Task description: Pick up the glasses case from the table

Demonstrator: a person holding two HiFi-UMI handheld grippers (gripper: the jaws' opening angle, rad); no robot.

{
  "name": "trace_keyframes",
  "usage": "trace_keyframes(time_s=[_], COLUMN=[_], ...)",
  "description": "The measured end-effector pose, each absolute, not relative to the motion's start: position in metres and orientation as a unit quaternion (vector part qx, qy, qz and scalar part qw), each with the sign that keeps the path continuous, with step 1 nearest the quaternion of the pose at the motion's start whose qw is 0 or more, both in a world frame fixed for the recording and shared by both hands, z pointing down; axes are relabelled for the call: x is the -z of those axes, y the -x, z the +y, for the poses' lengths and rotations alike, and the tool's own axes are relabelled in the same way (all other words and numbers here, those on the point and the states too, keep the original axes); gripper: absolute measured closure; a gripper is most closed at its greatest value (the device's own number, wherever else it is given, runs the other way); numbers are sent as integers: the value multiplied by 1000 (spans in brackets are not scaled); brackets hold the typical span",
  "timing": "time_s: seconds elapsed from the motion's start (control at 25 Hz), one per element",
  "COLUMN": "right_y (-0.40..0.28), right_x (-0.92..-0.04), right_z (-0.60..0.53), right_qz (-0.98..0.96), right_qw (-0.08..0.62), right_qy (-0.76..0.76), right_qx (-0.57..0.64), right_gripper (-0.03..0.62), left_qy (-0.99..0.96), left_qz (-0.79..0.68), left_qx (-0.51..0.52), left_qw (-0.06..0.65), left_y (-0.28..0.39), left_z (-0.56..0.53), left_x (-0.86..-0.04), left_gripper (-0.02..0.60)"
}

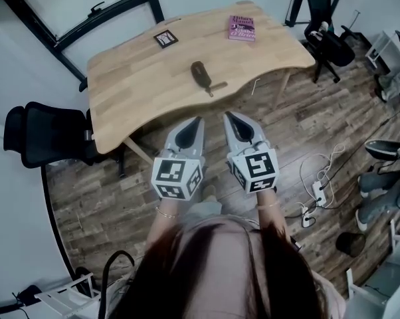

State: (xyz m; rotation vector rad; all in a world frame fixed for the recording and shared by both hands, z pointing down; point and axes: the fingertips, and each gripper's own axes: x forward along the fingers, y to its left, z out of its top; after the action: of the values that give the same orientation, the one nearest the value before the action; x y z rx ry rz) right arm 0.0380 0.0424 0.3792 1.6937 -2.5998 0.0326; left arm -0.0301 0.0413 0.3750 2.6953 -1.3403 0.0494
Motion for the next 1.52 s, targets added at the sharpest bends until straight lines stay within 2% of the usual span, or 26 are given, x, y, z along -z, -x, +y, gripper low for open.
trace_keyframes(time_s=[1.0,1.52], right_y=[-11,-3], right_x=[-383,-400], right_z=[-68,-103], right_qz=[-823,-818], right_qw=[24,50], right_qy=[-568,-573], right_qx=[-15,-14], right_gripper=[591,591], left_qy=[-905,-902], left_qz=[-417,-421], left_qx=[-10,-16], left_qw=[84,96], left_y=[57,63], left_z=[-64,-98], left_x=[-382,-394], left_gripper=[571,572])
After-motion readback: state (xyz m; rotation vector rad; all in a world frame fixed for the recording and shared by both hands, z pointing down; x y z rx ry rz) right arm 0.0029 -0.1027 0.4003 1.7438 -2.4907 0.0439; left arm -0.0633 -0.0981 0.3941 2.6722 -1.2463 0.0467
